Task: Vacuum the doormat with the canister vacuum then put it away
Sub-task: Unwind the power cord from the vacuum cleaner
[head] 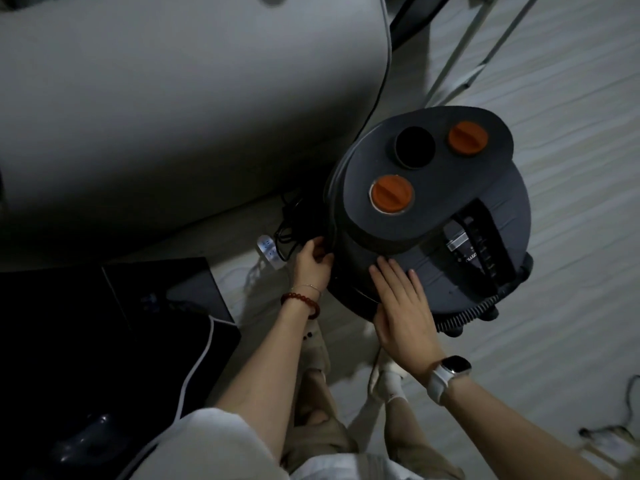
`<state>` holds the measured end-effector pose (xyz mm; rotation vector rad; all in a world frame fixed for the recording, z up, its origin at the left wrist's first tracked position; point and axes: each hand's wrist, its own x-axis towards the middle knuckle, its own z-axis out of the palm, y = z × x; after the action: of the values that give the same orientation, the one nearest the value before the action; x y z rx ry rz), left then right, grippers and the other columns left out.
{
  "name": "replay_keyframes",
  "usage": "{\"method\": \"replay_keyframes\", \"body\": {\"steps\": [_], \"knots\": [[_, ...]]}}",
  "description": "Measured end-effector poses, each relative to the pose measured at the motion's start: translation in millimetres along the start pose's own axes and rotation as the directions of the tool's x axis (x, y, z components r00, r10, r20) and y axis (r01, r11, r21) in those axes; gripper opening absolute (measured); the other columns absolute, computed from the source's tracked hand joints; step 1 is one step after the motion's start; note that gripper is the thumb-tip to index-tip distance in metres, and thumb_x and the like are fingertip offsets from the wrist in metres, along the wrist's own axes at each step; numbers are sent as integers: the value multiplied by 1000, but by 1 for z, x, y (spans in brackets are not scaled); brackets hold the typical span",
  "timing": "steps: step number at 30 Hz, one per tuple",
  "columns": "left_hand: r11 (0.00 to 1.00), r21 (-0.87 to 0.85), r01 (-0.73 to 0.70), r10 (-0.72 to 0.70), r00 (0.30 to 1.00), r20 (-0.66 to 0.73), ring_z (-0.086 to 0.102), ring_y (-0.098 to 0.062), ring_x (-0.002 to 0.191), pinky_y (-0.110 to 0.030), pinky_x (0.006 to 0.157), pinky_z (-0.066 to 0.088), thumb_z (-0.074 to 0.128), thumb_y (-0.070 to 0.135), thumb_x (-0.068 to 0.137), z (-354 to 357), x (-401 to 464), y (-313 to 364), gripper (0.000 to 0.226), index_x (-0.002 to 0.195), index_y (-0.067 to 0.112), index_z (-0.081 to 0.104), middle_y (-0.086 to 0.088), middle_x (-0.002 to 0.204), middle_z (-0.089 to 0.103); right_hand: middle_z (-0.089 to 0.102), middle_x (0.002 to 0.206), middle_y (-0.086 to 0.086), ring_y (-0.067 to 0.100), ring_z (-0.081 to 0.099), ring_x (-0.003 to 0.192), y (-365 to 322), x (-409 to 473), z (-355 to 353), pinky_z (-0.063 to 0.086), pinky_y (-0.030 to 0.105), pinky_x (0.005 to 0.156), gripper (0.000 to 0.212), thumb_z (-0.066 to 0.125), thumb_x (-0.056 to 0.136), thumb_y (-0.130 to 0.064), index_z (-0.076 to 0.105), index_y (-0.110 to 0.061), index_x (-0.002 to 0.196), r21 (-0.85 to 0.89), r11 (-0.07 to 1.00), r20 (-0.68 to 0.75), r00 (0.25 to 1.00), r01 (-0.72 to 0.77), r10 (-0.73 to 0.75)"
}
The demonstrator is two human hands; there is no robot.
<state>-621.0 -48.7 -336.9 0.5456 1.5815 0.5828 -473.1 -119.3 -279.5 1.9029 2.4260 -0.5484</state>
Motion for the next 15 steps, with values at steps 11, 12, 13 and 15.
{"method": "replay_keyframes", "body": {"steps": [11, 12, 13, 15], "knots": [[995, 85, -53, 57, 997, -49, 18, -22, 143, -41, 117, 23, 44, -4, 90, 38, -35, -35, 57, 144, 8, 29, -7, 157, 4, 33, 147, 10, 25, 19, 138, 23, -45, 3, 2, 43, 114, 66, 37, 77, -19, 28, -15, 142, -146, 989, 62, 997, -36, 45], [997, 59, -42, 47, 995, -92, 21, -23, 142, -40, 116, 24, 45, -4, 89, 41, -36, -36, 57, 143, 9, 30, -8, 156, 9, 34, 147, 11, 25, 20, 138, 25, -48, 3, 2, 43, 114, 65, 35, 77, -19, 28, -15, 142, -148, 988, 65, 997, -38, 48], [1000, -9, -14, 13, 991, -131, 26, -25, 140, -40, 115, 26, 46, -6, 89, 44, -36, -37, 59, 143, 11, 30, -9, 154, 17, 35, 147, 11, 25, 20, 138, 27, -50, 3, 2, 43, 114, 65, 34, 77, -19, 28, -14, 141, -148, 988, 68, 997, -37, 48], [945, -317, 79, -130, 981, -144, 34, -30, 136, -48, 111, 32, 44, -10, 88, 52, -41, -35, 64, 143, 18, 29, -10, 147, 32, 35, 147, 12, 25, 19, 138, 29, -54, 2, 2, 42, 115, 65, 33, 76, -19, 30, -14, 141, -144, 989, 69, 997, -37, 47]]}}
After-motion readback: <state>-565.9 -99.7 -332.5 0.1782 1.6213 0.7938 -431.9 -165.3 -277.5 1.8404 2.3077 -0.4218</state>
